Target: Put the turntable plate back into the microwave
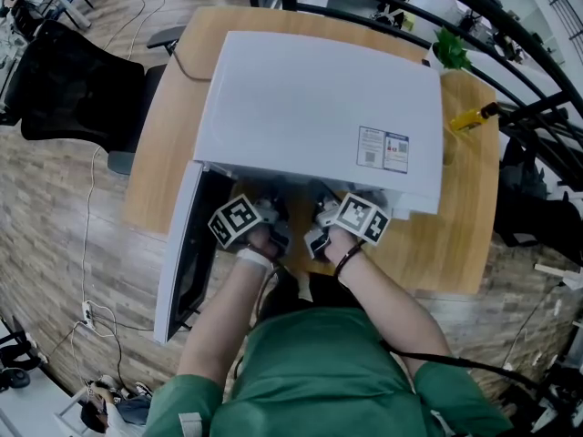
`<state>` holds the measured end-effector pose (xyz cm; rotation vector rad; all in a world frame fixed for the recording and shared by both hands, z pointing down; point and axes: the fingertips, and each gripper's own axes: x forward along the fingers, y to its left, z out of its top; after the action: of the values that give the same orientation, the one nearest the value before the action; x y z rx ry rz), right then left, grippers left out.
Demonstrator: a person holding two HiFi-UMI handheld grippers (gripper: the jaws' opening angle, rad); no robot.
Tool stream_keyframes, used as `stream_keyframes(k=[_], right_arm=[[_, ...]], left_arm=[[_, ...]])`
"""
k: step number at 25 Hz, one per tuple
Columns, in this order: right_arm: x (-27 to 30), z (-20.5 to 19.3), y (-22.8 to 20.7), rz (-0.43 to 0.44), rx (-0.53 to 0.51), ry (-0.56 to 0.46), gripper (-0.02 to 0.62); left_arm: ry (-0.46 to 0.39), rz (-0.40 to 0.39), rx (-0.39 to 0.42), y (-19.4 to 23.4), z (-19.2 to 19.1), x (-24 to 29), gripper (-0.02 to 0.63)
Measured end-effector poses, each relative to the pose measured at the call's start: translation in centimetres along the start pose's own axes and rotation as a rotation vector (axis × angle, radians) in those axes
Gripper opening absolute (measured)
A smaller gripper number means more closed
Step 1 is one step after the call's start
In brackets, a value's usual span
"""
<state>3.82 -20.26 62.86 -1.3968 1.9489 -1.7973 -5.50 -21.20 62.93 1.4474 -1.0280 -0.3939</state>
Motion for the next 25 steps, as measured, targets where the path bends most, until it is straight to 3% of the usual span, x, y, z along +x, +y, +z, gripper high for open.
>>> stream_keyframes(k=[9,15,18,21,25], right_arm=[[-0.8,-0.8,0.4,0.035,0.008,0.014,0.046],[-1.9,-2.6,1.0,0.068,-0.041,0.066,0.044],[-3.0,-3.3,1.5,0.074,-0.129,0.102,0.035],[-4.3,-3.9,2.5,0.076,-0.291,0.131,0.034],[-6.7,-3.9,4.2,0.065,-0.478,0.143,0.033]], left_arm=[[0.046,-0.04,-0.022,-1.0,-2.1,-0.5,0.026],[0.092,-0.027,-0.007,-0.4,-4.5,-2.2,0.026],[0.136,-0.012,0.086,-0.7,-6.3,-3.5,0.026],[0.172,0.023,0.233,-0.8,-7.6,-5.1,0.025],[0.162,0.057,0.355,-1.9,-7.2,-7.5,0.025]])
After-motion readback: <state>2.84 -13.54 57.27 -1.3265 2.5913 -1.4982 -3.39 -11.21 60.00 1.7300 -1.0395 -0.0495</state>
